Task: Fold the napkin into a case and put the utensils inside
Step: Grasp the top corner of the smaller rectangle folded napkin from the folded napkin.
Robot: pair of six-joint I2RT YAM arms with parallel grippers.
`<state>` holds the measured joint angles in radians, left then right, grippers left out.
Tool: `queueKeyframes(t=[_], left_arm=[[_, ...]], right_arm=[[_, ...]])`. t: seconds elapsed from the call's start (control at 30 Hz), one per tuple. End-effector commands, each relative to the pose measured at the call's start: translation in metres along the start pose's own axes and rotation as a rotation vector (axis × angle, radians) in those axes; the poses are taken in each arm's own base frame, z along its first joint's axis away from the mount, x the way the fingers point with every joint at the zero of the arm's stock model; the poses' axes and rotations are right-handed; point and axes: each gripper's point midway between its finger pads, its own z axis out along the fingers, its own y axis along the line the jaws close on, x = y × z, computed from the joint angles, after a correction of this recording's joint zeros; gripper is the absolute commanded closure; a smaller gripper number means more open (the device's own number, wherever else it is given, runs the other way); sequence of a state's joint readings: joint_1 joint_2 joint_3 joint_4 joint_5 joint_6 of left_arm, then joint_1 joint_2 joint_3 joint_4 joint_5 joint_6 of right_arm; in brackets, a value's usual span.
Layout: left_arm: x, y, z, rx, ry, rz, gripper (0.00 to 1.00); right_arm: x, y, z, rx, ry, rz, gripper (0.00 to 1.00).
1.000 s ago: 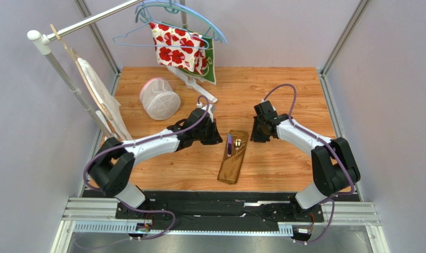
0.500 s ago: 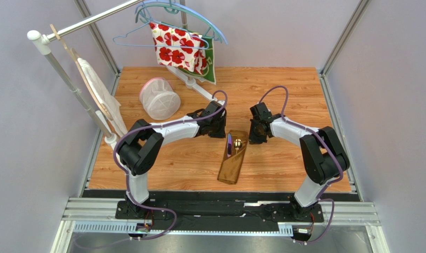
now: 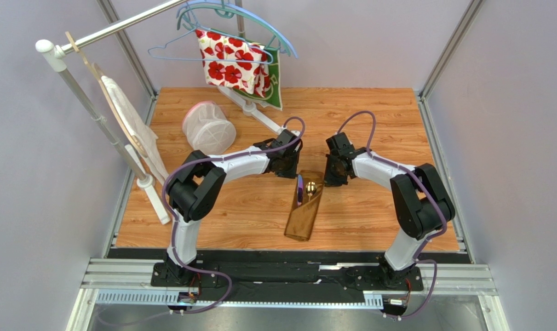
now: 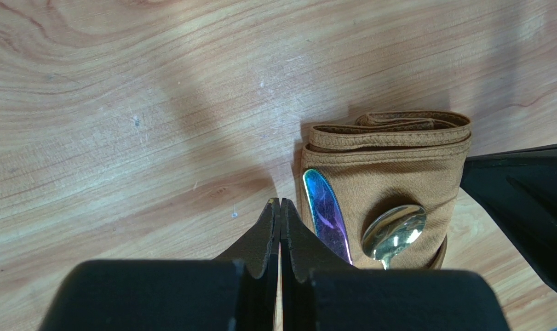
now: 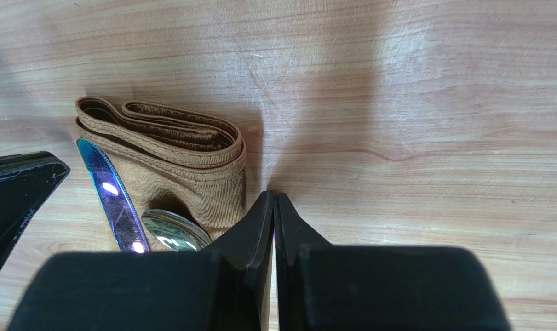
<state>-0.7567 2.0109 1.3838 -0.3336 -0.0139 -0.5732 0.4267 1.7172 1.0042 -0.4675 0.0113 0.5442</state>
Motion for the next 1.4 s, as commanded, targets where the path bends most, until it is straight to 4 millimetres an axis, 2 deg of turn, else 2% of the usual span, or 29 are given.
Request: queueKeyframes(t=[0.0, 0.33, 0.57, 0.8, 0.97, 1.07, 1.13, 1.17, 1.2, 1.23, 1.27, 1.3, 1.33, 1.37], left_arm=[[-0.014, -0.005, -0.002, 0.013, -0.03, 0.016, 1.0], [-0.017, -0.02, 0.011, 0.055, -0.012, 0.032, 1.0], [-0.021, -0.031, 0.008, 0.075, -0.031, 0.047, 1.0], [-0.015, -0.041, 0.009, 0.1, -0.025, 0.054, 1.0], [-0.015, -0.033, 0.002, 0.059, -0.029, 0.061, 1.0], [-0.023, -0.019, -0.013, -0.012, -0.063, 0.073, 1.0], [-0.028, -0.014, -0.031, -0.032, -0.094, 0.086, 1.0], [-0.031, -0.012, -0.038, -0.035, -0.109, 0.089, 1.0], [-0.042, -0.014, -0.057, -0.021, -0.153, 0.094, 1.0], [-0.039, -0.01, -0.063, -0.029, -0.16, 0.102, 0.99], [-0.041, -0.011, -0.072, -0.022, -0.177, 0.108, 0.98], [-0.051, -0.015, -0.095, 0.0, -0.228, 0.117, 0.93], [-0.044, -0.012, -0.101, 0.011, -0.224, 0.124, 0.89], [-0.045, -0.016, -0.111, 0.037, -0.238, 0.129, 0.86]], right_arm=[[-0.005, 0.001, 0.01, 0.002, -0.004, -0.012, 0.95], [-0.002, 0.007, 0.011, -0.026, 0.017, -0.016, 0.95], [-0.002, 0.009, 0.013, -0.029, 0.021, -0.016, 0.95], [-0.002, 0.011, 0.016, -0.032, 0.03, -0.019, 0.95], [-0.004, 0.005, 0.014, -0.003, 0.021, -0.019, 0.95], [-0.009, -0.007, 0.008, 0.05, -0.005, -0.025, 0.94], [-0.01, -0.012, 0.003, 0.062, -0.01, -0.03, 0.92], [-0.011, -0.018, 0.0, 0.083, -0.019, -0.037, 0.89], [-0.013, -0.022, -0.003, 0.097, -0.03, -0.044, 0.84], [-0.014, -0.025, -0.012, 0.109, -0.043, -0.047, 0.76], [-0.016, -0.031, -0.017, 0.128, -0.058, -0.056, 0.72], [-0.015, -0.033, -0.022, 0.135, -0.065, -0.061, 0.69], [-0.014, -0.035, -0.028, 0.138, -0.07, -0.068, 0.6], [-0.018, -0.032, -0.043, 0.11, -0.106, -0.069, 0.56]])
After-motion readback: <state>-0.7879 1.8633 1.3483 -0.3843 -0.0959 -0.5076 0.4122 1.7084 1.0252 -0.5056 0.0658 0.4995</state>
